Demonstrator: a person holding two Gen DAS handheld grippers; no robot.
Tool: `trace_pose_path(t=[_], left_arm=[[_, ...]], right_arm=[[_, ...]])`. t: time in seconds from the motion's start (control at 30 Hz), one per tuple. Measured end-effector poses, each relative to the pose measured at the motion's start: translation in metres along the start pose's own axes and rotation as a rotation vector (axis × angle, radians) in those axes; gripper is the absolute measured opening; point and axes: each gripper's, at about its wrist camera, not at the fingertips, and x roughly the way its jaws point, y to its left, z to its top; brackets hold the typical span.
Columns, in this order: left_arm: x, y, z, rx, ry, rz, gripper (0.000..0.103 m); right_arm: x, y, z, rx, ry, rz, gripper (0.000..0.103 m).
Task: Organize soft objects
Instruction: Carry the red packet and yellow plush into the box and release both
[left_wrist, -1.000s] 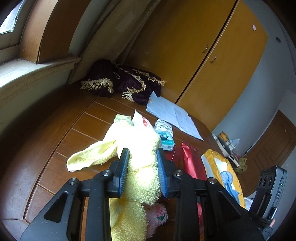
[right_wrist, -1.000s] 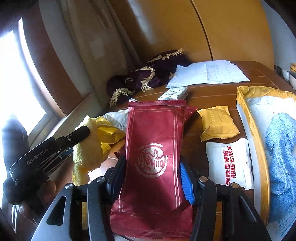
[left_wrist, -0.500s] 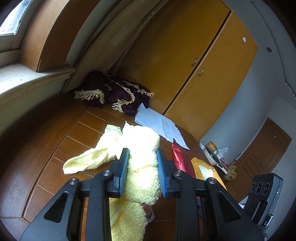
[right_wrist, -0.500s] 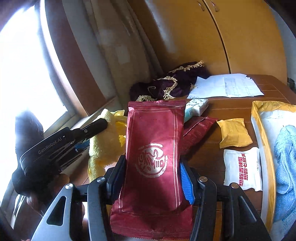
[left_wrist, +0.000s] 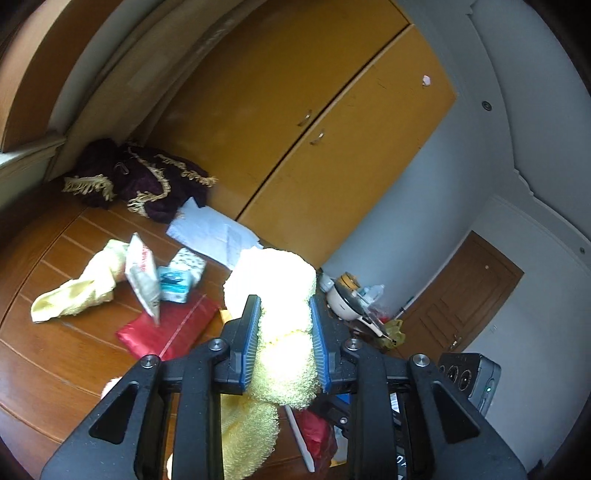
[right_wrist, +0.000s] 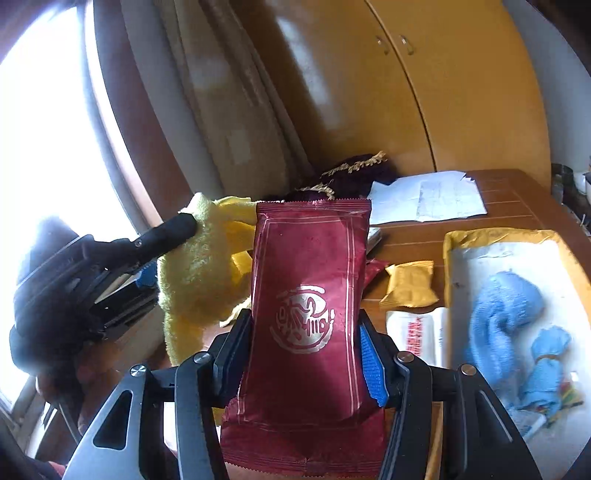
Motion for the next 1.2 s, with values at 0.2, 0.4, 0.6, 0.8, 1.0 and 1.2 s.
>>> trace_pose_path(t=[0.2, 0.4, 0.6, 0.8, 1.0, 1.2], left_arm=[[0.05, -0.088, 0.032, 0.078, 0.055, -0.08, 0.023], [0.116, -0.122, 0.034, 0.063, 0.117, -0.077, 0.023], [0.197, -0.069, -0.015, -0.083, 0.274, -0.003, 0.023], [0.23, -0.051, -0.047, -0.06, 0.318, 0.078, 0.023], [0.237, -0.053, -0.067, -0.011, 0.35, 0.122, 0.027], [0.228, -0.051, -0.059, -0.041, 0.338, 0.082, 0.064]], right_arm=[[-0.062, -0.043, 0.046, 0.044, -0.065, -0.117, 0.055], [-0.074, -0.085, 0.08, 0.042, -0.063, -0.226, 0.055], [-0.019, -0.16, 0.042, 0.196, 0.05, -0.396, 0.055], [0.003, -0.19, 0.031, 0.252, 0.077, -0.355, 0.055], [0.016, -0.204, 0.026, 0.292, 0.163, -0.359, 0.06], [0.002, -0.19, 0.024, 0.267, 0.083, -0.348, 0.068]])
